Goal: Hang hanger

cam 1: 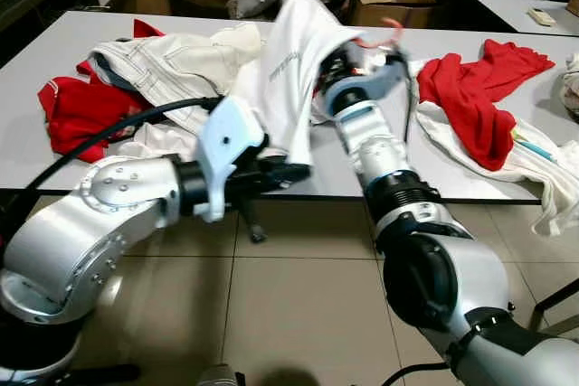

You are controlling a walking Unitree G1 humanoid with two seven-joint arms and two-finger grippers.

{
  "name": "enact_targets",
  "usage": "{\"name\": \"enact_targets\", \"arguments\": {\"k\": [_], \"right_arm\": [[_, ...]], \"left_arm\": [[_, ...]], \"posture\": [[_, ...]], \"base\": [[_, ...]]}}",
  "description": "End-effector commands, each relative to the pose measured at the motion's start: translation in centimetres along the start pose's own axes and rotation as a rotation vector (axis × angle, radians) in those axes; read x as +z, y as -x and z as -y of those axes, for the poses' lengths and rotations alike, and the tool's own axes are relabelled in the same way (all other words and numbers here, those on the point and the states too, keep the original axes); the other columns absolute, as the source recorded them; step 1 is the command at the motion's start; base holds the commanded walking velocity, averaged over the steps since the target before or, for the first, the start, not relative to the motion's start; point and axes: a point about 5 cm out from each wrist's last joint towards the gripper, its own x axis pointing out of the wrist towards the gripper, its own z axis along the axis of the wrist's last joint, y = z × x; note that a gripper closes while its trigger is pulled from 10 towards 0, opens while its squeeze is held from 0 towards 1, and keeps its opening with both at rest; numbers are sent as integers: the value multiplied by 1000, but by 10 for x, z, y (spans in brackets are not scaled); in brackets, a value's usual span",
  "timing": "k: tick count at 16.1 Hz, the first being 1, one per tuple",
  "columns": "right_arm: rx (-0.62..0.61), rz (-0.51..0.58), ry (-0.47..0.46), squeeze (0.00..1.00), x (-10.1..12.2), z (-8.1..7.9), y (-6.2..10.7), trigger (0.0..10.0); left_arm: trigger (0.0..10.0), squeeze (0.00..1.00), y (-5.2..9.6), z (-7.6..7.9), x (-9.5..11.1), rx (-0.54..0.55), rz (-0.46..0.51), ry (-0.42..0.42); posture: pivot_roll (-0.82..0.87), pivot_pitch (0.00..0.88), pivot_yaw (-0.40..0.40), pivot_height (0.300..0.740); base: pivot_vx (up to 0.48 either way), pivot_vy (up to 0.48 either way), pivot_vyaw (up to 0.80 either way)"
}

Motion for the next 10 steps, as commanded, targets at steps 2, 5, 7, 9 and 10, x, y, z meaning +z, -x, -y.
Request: {"name": "enact_targets", "arguments": {"k": [2, 5, 7, 9, 10], "right_arm": [[60, -21, 200, 0, -2, -14, -3, 10000], [156, -92, 612, 0, -5, -11, 3, 10000], [161, -100, 697, 0, 1, -3, 6, 10000], [226, -116, 795, 0, 10, -1, 11, 10000], [291, -144, 907, 0, 17, 2, 18, 10000]], "left_arm": [[0, 0, 2, 0, 9, -13, 21, -34], [0, 0, 23, -22, 18, 110, 28, -63], [0, 0, 35, -32, 21, 169, 23, -76], [0, 0, 47, -45, 20, 253, -3, -93], [0, 0, 57, -54, 20, 313, -22, -105]], "posture": [[102, 0, -17, 740], [79, 0, -21, 740], [75, 0, -20, 740], [61, 0, -17, 740], [56, 0, -16, 740]], "base": [[0, 0, 0], [0, 0, 0], [0, 0, 0], [0, 0, 0], [0, 0, 0]]}}
